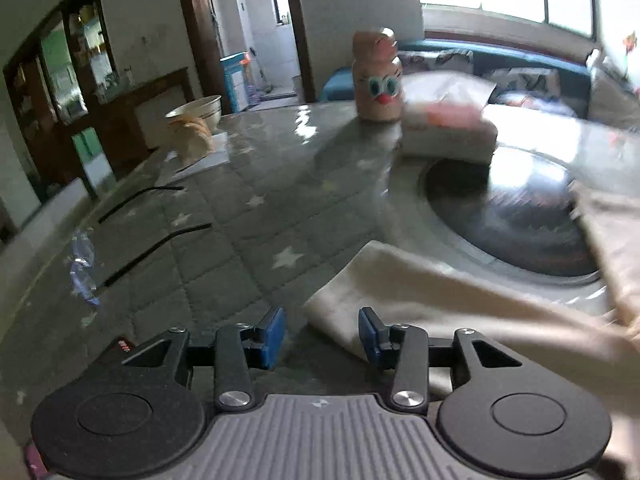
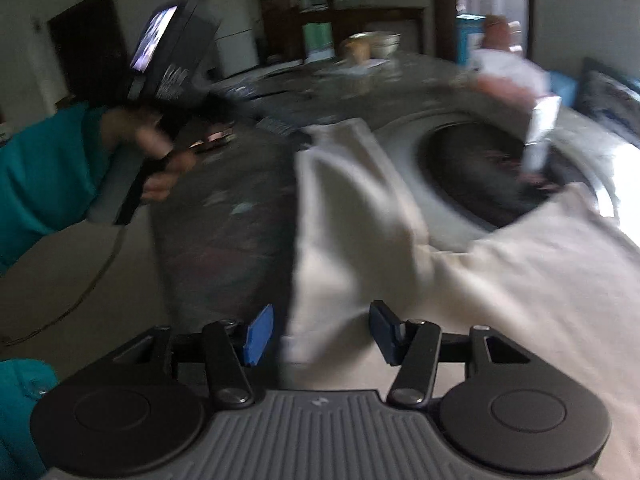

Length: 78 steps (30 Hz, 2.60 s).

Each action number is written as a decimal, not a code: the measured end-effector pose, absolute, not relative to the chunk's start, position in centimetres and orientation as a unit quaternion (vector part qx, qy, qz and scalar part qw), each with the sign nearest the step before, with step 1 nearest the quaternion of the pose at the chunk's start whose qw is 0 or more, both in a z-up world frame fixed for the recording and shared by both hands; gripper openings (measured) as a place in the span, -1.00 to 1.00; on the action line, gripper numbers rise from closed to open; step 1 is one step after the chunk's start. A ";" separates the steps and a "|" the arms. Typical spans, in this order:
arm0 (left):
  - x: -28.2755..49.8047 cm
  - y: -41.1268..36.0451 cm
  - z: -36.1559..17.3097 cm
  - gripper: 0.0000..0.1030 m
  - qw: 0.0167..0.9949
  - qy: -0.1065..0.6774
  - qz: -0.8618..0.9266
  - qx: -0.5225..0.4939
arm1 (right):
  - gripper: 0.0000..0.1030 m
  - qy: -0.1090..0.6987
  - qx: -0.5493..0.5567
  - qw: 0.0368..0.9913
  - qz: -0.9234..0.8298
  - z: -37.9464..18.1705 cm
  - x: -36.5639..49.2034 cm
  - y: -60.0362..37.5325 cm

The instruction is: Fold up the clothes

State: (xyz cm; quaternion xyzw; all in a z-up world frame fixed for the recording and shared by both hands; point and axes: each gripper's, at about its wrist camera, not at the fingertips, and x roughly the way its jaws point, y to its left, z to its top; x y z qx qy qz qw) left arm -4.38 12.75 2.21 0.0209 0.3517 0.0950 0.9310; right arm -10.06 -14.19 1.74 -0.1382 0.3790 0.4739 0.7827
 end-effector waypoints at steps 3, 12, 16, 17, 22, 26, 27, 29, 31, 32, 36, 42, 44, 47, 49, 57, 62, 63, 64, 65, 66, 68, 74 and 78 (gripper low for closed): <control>-3.9 11.9 3.2 -0.13 0.940 0.333 0.073 0.010 | 0.05 0.378 -0.141 0.762 0.506 2.1 -10.8 -13.1; 1.4 12.6 2.2 -0.14 0.935 0.351 0.050 -0.023 | 0.04 0.362 -0.100 0.810 0.451 4.9 -6.8 -14.0; 1.2 12.9 1.2 -0.74 0.933 0.357 0.035 -0.023 | -0.03 0.373 -0.081 0.820 0.426 4.9 -4.3 -14.0; 0.8 13.1 1.1 -0.84 0.935 0.353 0.030 -0.026 | -0.09 0.378 -0.075 0.821 0.421 4.7 -3.7 -13.9; -2.3 14.5 2.4 -0.88 0.948 0.312 0.012 -0.061 | -0.23 0.405 -0.066 0.815 0.410 2.9 -1.4 -13.0; -4.7 15.9 3.1 -0.88 0.953 0.291 0.006 -0.082 | -0.57 0.415 -0.062 0.804 0.421 1.7 -1.1 -12.1; -5.2 16.2 3.1 -0.88 0.953 0.292 0.007 -0.084 | -0.61 0.410 -0.067 0.804 0.425 1.8 -1.5 -11.9; -6.0 16.5 2.9 -0.87 0.952 0.295 0.008 -0.081 | -0.61 0.389 -0.083 0.806 0.438 2.3 -2.8 -11.5; -6.8 16.7 2.7 -0.86 0.951 0.301 0.015 -0.075 | -0.61 0.380 -0.096 0.798 0.458 2.6 -3.7 -11.1; -7.1 16.8 2.5 -0.80 0.949 0.306 0.016 -0.077 | -0.61 0.377 -0.110 0.792 0.467 2.6 -4.3 -10.8; -8.4 17.1 2.4 -0.69 0.947 0.312 0.026 -0.079 | -0.61 0.349 -0.170 0.786 0.482 2.3 -6.8 -9.8; -10.0 17.6 3.0 -0.33 0.951 0.299 0.023 -0.080 | -0.59 0.335 -0.172 0.790 0.483 3.2 -7.3 -10.3; -10.0 17.6 2.9 -0.33 0.950 0.303 0.014 -0.080 | -0.59 0.333 -0.172 0.793 0.481 3.5 -7.1 -10.6; -9.9 17.3 2.6 -0.36 0.948 0.308 0.001 -0.078 | -0.59 0.331 -0.168 0.795 0.480 3.9 -6.8 -10.7; -9.7 17.1 2.5 -0.47 0.948 0.309 -0.009 -0.075 | -0.59 0.334 -0.161 0.794 0.481 3.9 -6.4 -10.6; -8.3 16.3 3.7 -0.87 0.957 0.282 -0.031 -0.058 | -0.59 0.339 -0.142 0.799 0.476 4.3 -5.4 -10.5; -5.2 17.5 4.1 -0.88 0.953 0.268 -0.048 -0.132 | -0.59 0.347 -0.125 0.804 0.467 4.4 -3.6 -9.5; -4.5 17.7 4.0 -0.88 0.951 0.269 -0.045 -0.145 | -0.59 0.347 -0.123 0.805 0.465 4.5 -3.3 -9.2; -3.9 18.0 3.9 -0.88 0.949 0.269 -0.042 -0.157 | -0.59 0.345 -0.123 0.808 0.462 4.4 -2.9 -9.0; -3.2 18.3 3.7 -0.88 0.947 0.270 -0.038 -0.169 | -0.59 0.345 -0.122 0.810 0.458 4.4 -2.5 -8.7; -2.6 18.5 3.5 -0.88 0.945 0.271 -0.036 -0.180 | -0.59 0.345 -0.121 0.813 0.453 4.3 -2.1 -8.4; -1.7 18.5 3.2 -0.88 0.941 0.275 -0.037 -0.193 | -0.59 0.348 -0.116 0.818 0.444 4.1 -1.2 -8.0; -0.1 17.9 2.3 -0.78 0.938 0.277 -0.030 -0.205 | -0.59 0.361 -0.125 0.828 0.411 2.9 1.0 -6.9; -0.9 17.7 2.7 -0.62 0.942 0.268 -0.014 -0.200 | -0.59 0.368 -0.140 0.838 0.378 2.1 1.9 -6.5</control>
